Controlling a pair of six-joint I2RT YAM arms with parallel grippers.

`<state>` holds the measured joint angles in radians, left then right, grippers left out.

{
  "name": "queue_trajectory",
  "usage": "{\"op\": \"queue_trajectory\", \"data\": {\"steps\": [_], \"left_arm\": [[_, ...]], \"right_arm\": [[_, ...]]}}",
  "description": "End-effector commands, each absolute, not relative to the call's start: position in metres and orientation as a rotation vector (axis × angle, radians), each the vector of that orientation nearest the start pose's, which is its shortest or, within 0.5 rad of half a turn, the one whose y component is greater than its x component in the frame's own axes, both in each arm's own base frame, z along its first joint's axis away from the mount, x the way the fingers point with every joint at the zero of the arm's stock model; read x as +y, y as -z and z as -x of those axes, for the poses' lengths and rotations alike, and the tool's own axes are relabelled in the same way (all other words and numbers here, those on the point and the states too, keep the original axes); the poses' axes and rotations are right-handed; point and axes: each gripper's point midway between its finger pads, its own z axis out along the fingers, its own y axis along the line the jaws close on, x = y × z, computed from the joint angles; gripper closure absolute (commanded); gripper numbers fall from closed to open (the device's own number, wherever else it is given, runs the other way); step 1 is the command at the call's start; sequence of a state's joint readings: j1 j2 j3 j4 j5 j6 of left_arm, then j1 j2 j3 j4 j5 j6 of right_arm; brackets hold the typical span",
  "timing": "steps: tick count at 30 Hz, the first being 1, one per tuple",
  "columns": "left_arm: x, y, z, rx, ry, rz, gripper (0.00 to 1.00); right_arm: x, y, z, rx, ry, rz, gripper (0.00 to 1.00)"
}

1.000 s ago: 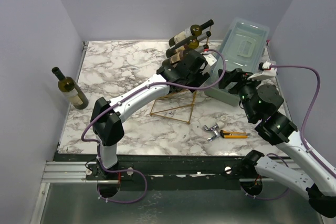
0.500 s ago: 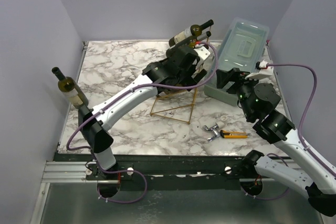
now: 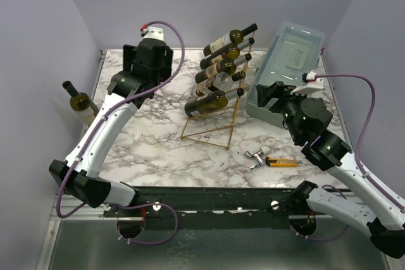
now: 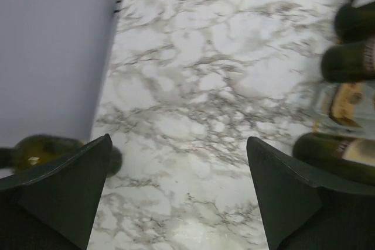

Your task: Put the wine bottle on the wine rack

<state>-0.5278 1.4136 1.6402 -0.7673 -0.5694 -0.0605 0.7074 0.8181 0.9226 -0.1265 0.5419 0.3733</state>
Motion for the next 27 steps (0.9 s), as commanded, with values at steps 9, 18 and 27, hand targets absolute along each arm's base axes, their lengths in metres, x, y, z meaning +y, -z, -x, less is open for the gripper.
{"op": "queue_trajectory", "data": {"steps": [9, 18, 27], "left_arm": [[0.067, -0.359, -0.343, 1.887, -0.579, 0.493, 0.01], [0.137, -0.368, -0.341, 1.746, -0.706, 0.775, 0.01], [0.176, -0.367, -0.333, 1.637, -0.773, 0.925, 0.01]], "right_arm": [[0.153, -0.356, -0.286, 1.588, -0.47, -0.144, 0.16], [0.163, -0.365, -0.291, 1.604, -0.477, -0.112, 0.16], [0.175, -0.37, -0.294, 1.619, -0.515, -0.095, 0.16]]}}
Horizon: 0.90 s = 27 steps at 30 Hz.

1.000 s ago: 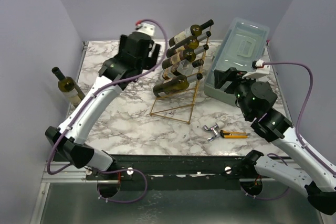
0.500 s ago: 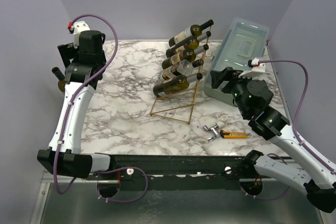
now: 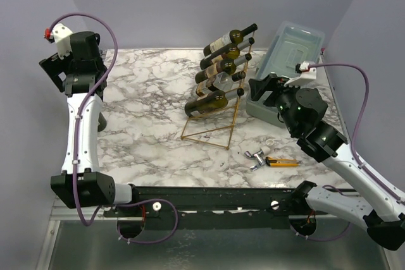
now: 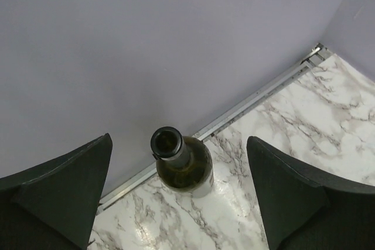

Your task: Put the wine bottle on the wine rack

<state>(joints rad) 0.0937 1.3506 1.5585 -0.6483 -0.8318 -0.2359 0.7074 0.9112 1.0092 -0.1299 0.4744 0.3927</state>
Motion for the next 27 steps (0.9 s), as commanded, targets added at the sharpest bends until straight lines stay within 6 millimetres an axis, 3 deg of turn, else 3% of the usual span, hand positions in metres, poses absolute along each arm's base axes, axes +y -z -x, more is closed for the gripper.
{"op": "queue_trajectory", "data": {"steps": [1, 9, 17, 24, 27], "left_arm": [[0.181, -0.365, -0.329, 1.625, -0.784, 0.946, 0.01], [0.206, -0.34, -0.326, 1.61, -0.764, 1.022, 0.03], [0.211, -0.319, -0.343, 1.663, -0.733, 1.011, 0.2], [0.211, -0.289, -0.347, 1.712, -0.719, 1.018, 0.22], [0.21, -0.277, -0.351, 1.745, -0.72, 1.001, 0.29]], "right_arm": [[0.176, -0.37, -0.295, 1.623, -0.516, -0.091, 0.16], [0.18, -0.376, -0.297, 1.629, -0.515, -0.076, 0.16], [0.183, -0.378, -0.296, 1.631, -0.537, -0.077, 0.16], [0.182, -0.376, -0.295, 1.634, -0.539, -0.078, 0.16], [0.183, -0.376, -0.296, 1.635, -0.539, -0.075, 0.16]]}}
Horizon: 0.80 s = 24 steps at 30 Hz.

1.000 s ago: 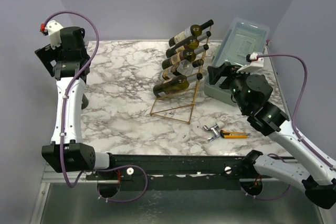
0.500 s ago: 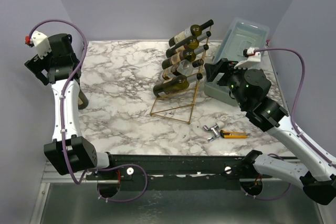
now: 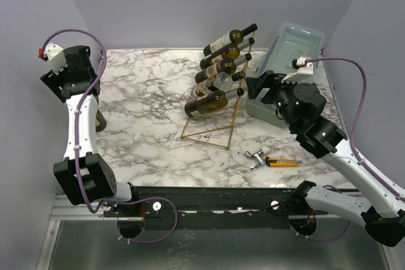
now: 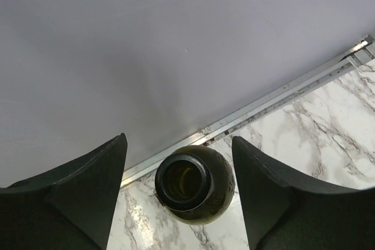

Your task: Put the wine bottle on the wine rack

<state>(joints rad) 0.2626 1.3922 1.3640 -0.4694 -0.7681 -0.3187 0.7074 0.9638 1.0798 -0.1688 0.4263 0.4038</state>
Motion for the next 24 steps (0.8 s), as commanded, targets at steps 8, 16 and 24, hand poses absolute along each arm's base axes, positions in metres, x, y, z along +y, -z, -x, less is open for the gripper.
{"op": "queue_trajectory", "data": {"steps": [8, 16, 24], "left_arm": [[0.209, -0.261, -0.35, 1.785, -0.73, 0.975, 0.58], [0.199, -0.271, -0.355, 1.792, -0.661, 0.924, 0.8], [0.159, -0.301, -0.366, 1.796, -0.516, 0.761, 0.92]], "right_arm": [[0.183, -0.371, -0.296, 1.638, -0.54, -0.079, 0.16], [0.181, -0.371, -0.295, 1.635, -0.538, -0.083, 0.16], [0.178, -0.369, -0.293, 1.629, -0.538, -0.089, 0.16]]}}
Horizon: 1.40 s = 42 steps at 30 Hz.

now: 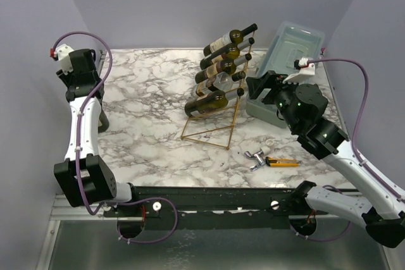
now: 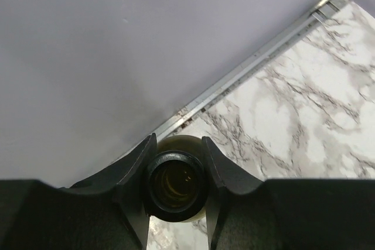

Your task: Put the wine bottle on the wine rack

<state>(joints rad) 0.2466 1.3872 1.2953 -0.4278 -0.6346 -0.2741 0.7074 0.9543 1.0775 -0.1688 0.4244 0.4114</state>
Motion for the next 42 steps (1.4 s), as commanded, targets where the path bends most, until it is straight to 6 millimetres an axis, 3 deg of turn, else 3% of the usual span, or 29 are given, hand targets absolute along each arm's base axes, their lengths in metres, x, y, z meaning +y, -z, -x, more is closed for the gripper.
{"op": "queue_trajectory", "data": {"steps": [1, 6, 10, 12, 18, 23, 31, 34, 42], "left_arm": [[0.153, -0.305, -0.367, 1.792, -0.497, 0.74, 0.94], [0.105, -0.322, -0.378, 1.81, -0.363, 0.579, 0.99], [0.053, -0.334, -0.387, 1.835, -0.2, 0.406, 1.0], [0.013, -0.339, -0.39, 1.858, -0.095, 0.295, 1.0], [-0.074, -0.347, -0.386, 1.903, 0.073, 0.045, 1.0], [-0.133, -0.35, -0.375, 1.909, 0.119, -0.128, 1.0], [-0.185, -0.349, -0.362, 1.918, 0.168, -0.229, 1.0], [-0.201, -0.343, -0.358, 1.927, 0.171, -0.281, 1.0], [-0.223, -0.33, -0.352, 1.933, 0.099, -0.402, 1.0]], "right_arm": [[0.178, -0.369, -0.292, 1.629, -0.539, -0.088, 0.16], [0.178, -0.369, -0.291, 1.627, -0.546, -0.087, 0.16], [0.181, -0.366, -0.288, 1.635, -0.564, -0.068, 0.16], [0.183, -0.362, -0.287, 1.644, -0.573, -0.06, 0.16], [0.182, -0.356, -0.284, 1.657, -0.582, -0.066, 0.16], [0.179, -0.358, -0.28, 1.649, -0.589, -0.073, 0.16], [0.173, -0.361, -0.275, 1.635, -0.587, -0.081, 0.12], [0.171, -0.362, -0.274, 1.632, -0.585, -0.079, 0.02], [0.169, -0.364, -0.271, 1.629, -0.581, -0.071, 0.0]]}}
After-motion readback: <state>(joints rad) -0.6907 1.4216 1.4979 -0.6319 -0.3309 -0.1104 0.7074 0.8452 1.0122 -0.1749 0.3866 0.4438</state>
